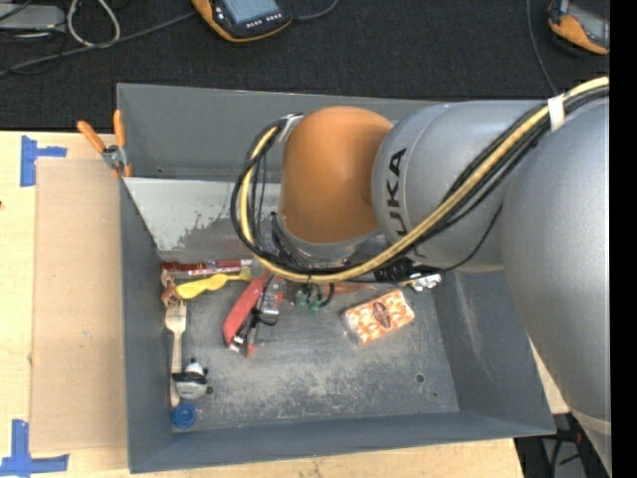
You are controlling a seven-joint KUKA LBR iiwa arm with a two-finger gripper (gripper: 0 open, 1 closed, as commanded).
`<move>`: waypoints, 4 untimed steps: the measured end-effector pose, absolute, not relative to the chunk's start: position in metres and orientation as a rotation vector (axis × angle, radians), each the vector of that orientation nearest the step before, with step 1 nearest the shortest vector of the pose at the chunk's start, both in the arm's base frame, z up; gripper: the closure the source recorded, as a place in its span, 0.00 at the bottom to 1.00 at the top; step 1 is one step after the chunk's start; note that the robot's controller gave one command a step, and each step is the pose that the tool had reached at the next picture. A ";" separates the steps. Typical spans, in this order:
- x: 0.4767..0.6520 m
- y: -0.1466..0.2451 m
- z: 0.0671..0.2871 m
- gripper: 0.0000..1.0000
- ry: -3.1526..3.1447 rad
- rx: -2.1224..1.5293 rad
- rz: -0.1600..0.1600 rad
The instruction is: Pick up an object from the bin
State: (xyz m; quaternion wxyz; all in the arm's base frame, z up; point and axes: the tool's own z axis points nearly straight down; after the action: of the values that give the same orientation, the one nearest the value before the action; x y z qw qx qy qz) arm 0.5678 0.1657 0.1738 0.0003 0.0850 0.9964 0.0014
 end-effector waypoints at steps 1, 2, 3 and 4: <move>0.593 0.101 0.133 0.00 3.142 -0.019 0.002; 0.582 0.067 0.141 0.00 3.146 0.027 0.005; 0.598 0.012 0.178 0.00 3.140 0.111 0.003; 0.591 -0.007 0.176 0.00 3.134 0.209 0.007</move>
Offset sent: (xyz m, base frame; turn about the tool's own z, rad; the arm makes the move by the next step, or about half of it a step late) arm 0.0089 -0.1062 -0.0157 -0.1273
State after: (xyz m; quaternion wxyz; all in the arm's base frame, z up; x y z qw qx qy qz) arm 0.5915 -0.0071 0.1755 0.0001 0.0666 0.9978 0.0023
